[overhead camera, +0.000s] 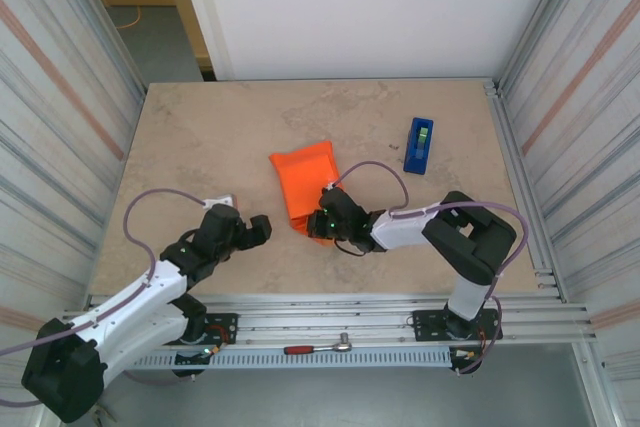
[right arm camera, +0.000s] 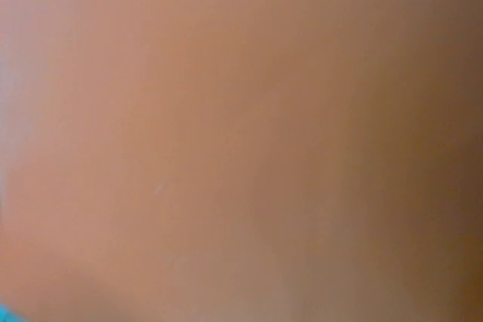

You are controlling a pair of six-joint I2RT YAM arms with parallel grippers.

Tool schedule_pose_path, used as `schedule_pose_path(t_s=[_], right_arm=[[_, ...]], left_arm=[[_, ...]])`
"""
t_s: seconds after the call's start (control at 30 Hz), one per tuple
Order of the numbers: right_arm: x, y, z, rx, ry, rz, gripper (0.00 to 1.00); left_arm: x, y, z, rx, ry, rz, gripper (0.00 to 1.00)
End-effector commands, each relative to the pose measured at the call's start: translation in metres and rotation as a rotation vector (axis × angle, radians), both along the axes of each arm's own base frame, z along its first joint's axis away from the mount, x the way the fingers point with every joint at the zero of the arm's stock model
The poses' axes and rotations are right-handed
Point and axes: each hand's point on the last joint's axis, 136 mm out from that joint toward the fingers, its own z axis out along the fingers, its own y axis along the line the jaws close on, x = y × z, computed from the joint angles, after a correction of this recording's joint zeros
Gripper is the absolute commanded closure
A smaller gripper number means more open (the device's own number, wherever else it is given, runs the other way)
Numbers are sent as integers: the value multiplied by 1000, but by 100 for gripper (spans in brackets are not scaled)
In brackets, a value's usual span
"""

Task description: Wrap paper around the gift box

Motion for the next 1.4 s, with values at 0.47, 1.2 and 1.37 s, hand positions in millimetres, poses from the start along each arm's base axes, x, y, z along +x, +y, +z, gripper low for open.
schedule_pose_path(t_s=[0.47, 1.2, 1.37], right_arm=[[-13, 1, 38, 81, -5, 9, 100], [-8, -72, 49, -9, -50, -132, 100], [-7, -90, 40, -19, -29, -169, 100]], left_arm=[[-3, -10, 0, -33, 0, -56, 1], [44, -95, 32, -122, 23, -316, 62], [44, -98, 25, -115, 33, -325, 62]])
